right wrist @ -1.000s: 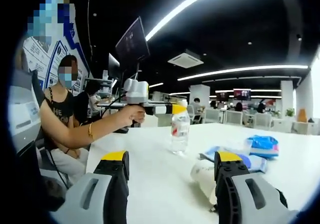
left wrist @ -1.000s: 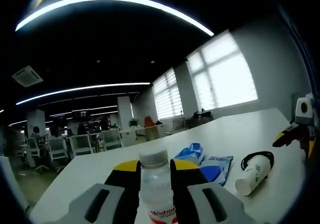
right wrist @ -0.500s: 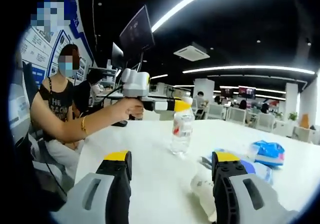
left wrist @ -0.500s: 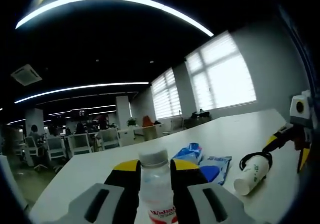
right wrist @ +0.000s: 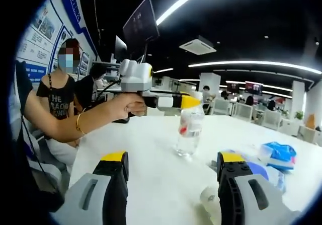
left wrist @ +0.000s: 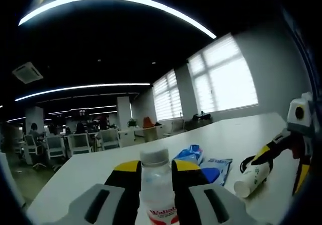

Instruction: Arrange the tabletop items into an orderly group along one side of the table until the central work area is clear of visible clutter.

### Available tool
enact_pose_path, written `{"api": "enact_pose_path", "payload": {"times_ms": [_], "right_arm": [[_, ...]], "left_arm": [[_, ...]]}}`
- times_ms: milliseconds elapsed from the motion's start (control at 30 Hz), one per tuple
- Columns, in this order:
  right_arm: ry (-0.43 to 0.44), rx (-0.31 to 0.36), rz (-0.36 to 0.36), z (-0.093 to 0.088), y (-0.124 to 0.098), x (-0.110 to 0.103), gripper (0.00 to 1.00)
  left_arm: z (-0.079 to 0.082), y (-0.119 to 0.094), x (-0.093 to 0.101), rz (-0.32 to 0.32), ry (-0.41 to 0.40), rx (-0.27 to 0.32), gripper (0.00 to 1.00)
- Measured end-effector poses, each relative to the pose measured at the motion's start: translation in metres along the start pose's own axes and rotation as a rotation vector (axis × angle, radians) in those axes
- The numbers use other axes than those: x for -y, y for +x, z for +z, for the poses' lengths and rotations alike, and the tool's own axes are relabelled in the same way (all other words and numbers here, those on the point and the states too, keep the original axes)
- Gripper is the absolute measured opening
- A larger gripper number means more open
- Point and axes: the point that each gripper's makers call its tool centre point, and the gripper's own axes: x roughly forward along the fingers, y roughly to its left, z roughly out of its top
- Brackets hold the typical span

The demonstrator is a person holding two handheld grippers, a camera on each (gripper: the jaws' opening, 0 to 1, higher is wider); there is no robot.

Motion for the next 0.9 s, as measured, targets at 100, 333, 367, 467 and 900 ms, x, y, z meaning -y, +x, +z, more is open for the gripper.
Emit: {"api": "enact_pose_path", "payload": {"times_ms": [100, 333, 367, 467, 900], "right_arm": [[0.007, -0.006, 0.012, -0.001, 0.012, -0.003, 0.69], [0.019, -0.024, 0.014, -0.003, 0.035, -0.001, 0.68], [0.021, -0.03, 0.015, -0.004, 0.039, -0.001, 0.68], [0.048, -0.026, 0.004, -0.003, 0.048, 0.0, 0.68], [0.075, -0.032, -0.028, -0.003, 0.087, 0.007, 0.66]], "left_arm": [[0.0, 0.0, 0.0, -0.002, -0.011, -0.002, 0.22], [-0.001, 0.0, 0.0, -0.008, -0.02, -0.003, 0.22], [-0.001, 0.0, 0.001, -0.01, -0.022, -0.003, 0.22], [-0.001, 0.0, 0.001, -0.013, -0.026, -0.002, 0.23], [-0.002, 0.0, 0.001, -0.027, -0.035, -0.004, 0.23]]}}
